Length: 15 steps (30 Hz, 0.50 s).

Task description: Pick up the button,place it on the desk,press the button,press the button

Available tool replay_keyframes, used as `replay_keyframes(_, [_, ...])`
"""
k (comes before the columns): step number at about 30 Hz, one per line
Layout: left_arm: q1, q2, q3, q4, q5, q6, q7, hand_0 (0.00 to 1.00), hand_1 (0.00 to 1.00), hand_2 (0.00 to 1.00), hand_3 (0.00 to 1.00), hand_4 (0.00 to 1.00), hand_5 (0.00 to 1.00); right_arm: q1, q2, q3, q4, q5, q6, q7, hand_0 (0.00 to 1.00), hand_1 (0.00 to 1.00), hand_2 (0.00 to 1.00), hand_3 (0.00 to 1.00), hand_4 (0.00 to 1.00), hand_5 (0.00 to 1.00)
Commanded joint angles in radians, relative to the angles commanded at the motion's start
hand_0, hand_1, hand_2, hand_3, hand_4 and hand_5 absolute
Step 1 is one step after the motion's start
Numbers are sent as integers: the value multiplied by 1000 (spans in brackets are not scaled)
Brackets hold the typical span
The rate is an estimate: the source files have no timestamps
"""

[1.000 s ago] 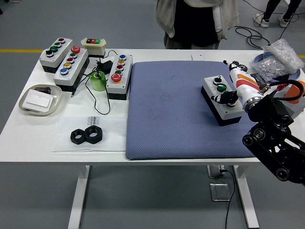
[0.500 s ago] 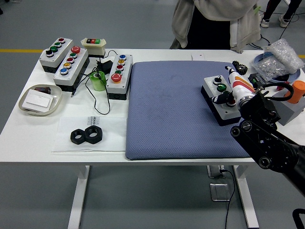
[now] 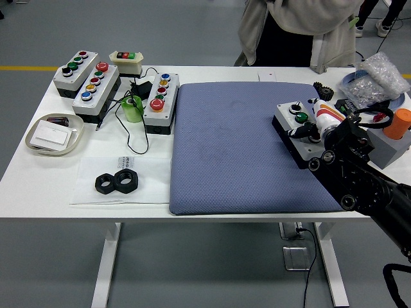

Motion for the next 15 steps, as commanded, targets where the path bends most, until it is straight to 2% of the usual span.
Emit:
replay_keyframes(1, [-1, 0, 1, 0, -1, 0, -1, 708, 707, 814, 830, 757, 998, 5, 1, -3, -12, 5, 7, 0, 936, 747, 779, 890, 962, 169])
replay_keyframes(2, [-1, 0, 2, 0, -2, 1, -1, 708, 706, 813, 830, 757, 998, 8, 2, -5, -19, 5, 14, 0, 911, 716, 732, 878, 967, 188])
replay_keyframes(7, [-3, 0, 4, 0, -5, 1, -3, 708, 706, 813, 830, 757, 998, 20, 0, -21, -48, 16, 58, 6, 911, 716, 732, 878, 967, 188])
replay_keyframes(8, [-4, 0, 4, 0, -6, 2, -3, 708, 705, 811, 830, 755, 998, 20, 0, -24, -51, 14, 59, 6, 860, 646, 653, 827, 967, 200])
replay_keyframes(13, [-5, 0, 6, 0, -10, 2, -5, 708, 705, 811, 830, 755, 998, 21, -4, -42, -53, -1, 61, 6, 860, 646, 653, 827, 967, 200])
replay_keyframes(14, [-5, 0, 6, 0, -10, 3, -5, 708, 704, 810, 830, 755, 998, 20, -8, -51, -47, 4, 61, 8, 808, 563, 557, 747, 951, 199])
replay_keyframes(15, [-5, 0, 6, 0, -10, 3, -5, 708, 704, 810, 830, 755, 998, 19, -10, -57, -42, 3, 59, 9, 808, 563, 557, 747, 951, 199])
